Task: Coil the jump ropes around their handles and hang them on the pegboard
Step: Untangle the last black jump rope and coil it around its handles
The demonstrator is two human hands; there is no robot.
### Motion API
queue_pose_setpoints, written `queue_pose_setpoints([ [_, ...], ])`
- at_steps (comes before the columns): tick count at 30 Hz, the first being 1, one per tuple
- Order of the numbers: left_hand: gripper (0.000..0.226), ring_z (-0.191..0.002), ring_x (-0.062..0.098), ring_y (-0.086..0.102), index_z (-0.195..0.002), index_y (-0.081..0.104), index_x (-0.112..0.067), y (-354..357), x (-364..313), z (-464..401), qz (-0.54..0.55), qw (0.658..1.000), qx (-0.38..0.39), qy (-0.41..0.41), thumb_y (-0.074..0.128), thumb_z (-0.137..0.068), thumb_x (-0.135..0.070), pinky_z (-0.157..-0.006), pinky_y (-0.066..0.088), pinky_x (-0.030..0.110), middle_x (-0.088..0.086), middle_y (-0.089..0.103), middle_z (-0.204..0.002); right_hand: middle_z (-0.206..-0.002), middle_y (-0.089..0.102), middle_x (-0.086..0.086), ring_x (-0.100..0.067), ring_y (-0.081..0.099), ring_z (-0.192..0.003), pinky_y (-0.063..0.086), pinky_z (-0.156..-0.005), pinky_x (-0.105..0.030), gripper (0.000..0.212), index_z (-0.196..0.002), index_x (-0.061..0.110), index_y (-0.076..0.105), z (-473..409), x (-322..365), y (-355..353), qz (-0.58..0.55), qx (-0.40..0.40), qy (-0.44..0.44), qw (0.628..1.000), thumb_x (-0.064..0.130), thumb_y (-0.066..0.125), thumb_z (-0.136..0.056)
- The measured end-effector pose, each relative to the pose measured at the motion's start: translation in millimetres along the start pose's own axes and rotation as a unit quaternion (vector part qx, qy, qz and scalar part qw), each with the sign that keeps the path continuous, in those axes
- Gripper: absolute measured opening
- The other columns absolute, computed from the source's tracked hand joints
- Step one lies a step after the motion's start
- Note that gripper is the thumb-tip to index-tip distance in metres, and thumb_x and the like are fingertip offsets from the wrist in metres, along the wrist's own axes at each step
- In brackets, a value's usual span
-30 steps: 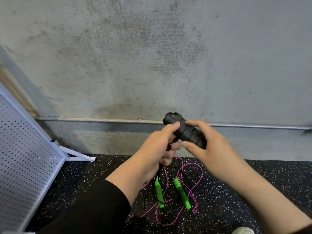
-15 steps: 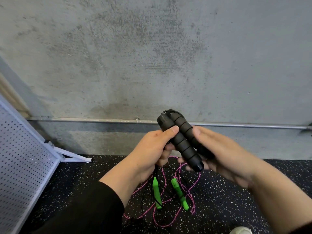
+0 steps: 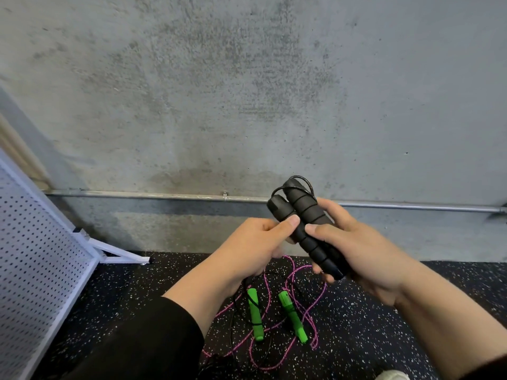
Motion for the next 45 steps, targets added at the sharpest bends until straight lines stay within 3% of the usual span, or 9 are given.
queue_pose_setpoints([
  [7,0.073,-0.045,0.011,0.019,-0.105,0.074,-0.006,-5,-2,-1,0.067,0.994,0.013,-0.086,0.045,-0.094,-0.072,-0.044,0.018,0.021,-0.005,0.031,-0.054,-0.102,0.063,0.0,-0.01,0.06,-0.051,0.048,-0.047,-0.026,0.061,-0.145,0.05,0.03,-5,1,-11,0.189,-0.126,-0.05,0.973,0.023,0.062,-0.099],
  [10,0.08,-0.045,0.008,0.016,-0.111,0.073,-0.001,-5,-3,-2,0.147,0.982,0.009,-0.117,0.046,-0.092,-0.073,-0.044,0.012,0.022,-0.006,0.03,-0.056,-0.128,0.054,0.009,-0.001,0.06,-0.075,0.045,-0.068,-0.014,0.067,-0.131,0.066,0.027,-6,-3,-10,0.32,-0.113,-0.097,0.936,0.023,0.064,-0.098],
  [13,0.085,-0.045,0.006,0.017,-0.113,0.073,0.001,-2,-3,-1,0.205,0.969,0.011,-0.138,0.047,-0.089,-0.077,-0.043,0.012,0.022,-0.007,0.031,-0.057,-0.14,0.039,0.02,-0.006,0.054,-0.112,0.046,-0.1,-0.033,0.074,-0.128,0.078,0.026,-6,-9,-4,0.409,-0.095,-0.148,0.896,0.025,0.066,-0.096],
  [21,0.075,-0.043,0.007,0.018,-0.109,0.072,0.001,-1,2,-5,0.233,0.964,-0.018,-0.13,0.056,-0.09,-0.069,-0.037,0.016,0.021,-0.007,0.032,-0.056,-0.149,0.033,0.014,-0.021,0.052,-0.117,0.049,-0.095,-0.047,0.078,-0.143,0.067,0.011,0,-9,18,0.589,-0.122,-0.198,0.774,0.034,0.063,-0.096],
  [25,0.034,-0.045,0.006,0.017,-0.084,0.056,-0.023,-4,-1,-6,0.24,0.967,-0.005,-0.081,0.057,-0.097,-0.054,-0.038,0.016,0.019,-0.008,0.034,-0.057,-0.142,0.036,0.024,-0.006,0.047,-0.125,0.043,-0.104,-0.033,0.076,-0.146,0.062,0.016,-1,-11,11,0.495,-0.064,-0.171,0.849,0.047,0.067,-0.091],
  [29,0.033,-0.047,0.006,0.018,-0.078,0.053,-0.023,-5,-2,-6,0.219,0.974,0.028,-0.046,0.055,-0.1,-0.048,-0.04,0.017,0.018,-0.007,0.036,-0.059,-0.106,0.069,0.015,0.002,0.064,-0.087,0.045,-0.076,-0.02,0.072,-0.147,0.047,0.036,-4,-8,8,0.307,-0.115,-0.066,0.943,0.073,0.051,-0.082],
  [34,0.032,-0.046,0.005,0.019,-0.077,0.048,-0.021,0,-1,-4,0.2,0.976,0.085,-0.015,0.056,-0.1,-0.042,-0.042,0.019,0.017,-0.005,0.041,-0.061,-0.061,0.067,0.012,0.0,0.053,-0.051,0.035,-0.051,-0.019,0.062,-0.092,0.021,0.076,-5,0,-5,0.243,-0.137,0.025,0.96,0.074,0.047,-0.081],
  [40,0.028,-0.045,0.003,0.019,-0.082,0.049,-0.019,-1,-3,0,0.221,0.966,0.137,0.002,0.059,-0.091,-0.044,-0.042,0.02,0.016,-0.005,0.043,-0.061,-0.094,0.078,-0.008,-0.031,0.076,-0.083,0.061,-0.078,-0.045,0.06,-0.11,0.017,0.066,-2,-4,-6,0.091,-0.018,0.048,0.995,0.067,0.066,-0.076],
  [45,0.039,-0.044,0.006,0.018,-0.072,0.045,-0.018,-3,-5,1,0.162,0.982,0.098,-0.011,0.055,-0.1,-0.044,-0.04,0.022,0.017,-0.008,0.044,-0.055,-0.08,0.073,-0.02,-0.042,0.071,-0.066,0.059,-0.057,-0.041,0.058,-0.114,0.005,0.056,0,1,-4,0.05,-0.022,0.042,0.998,0.044,0.074,-0.075],
])
Point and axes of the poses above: each hand's wrist, its own z-axis away from the middle knuckle, its own y-axis out of the palm, x = y × z, the point moved 1 cm from there along -z, towards the middle knuckle
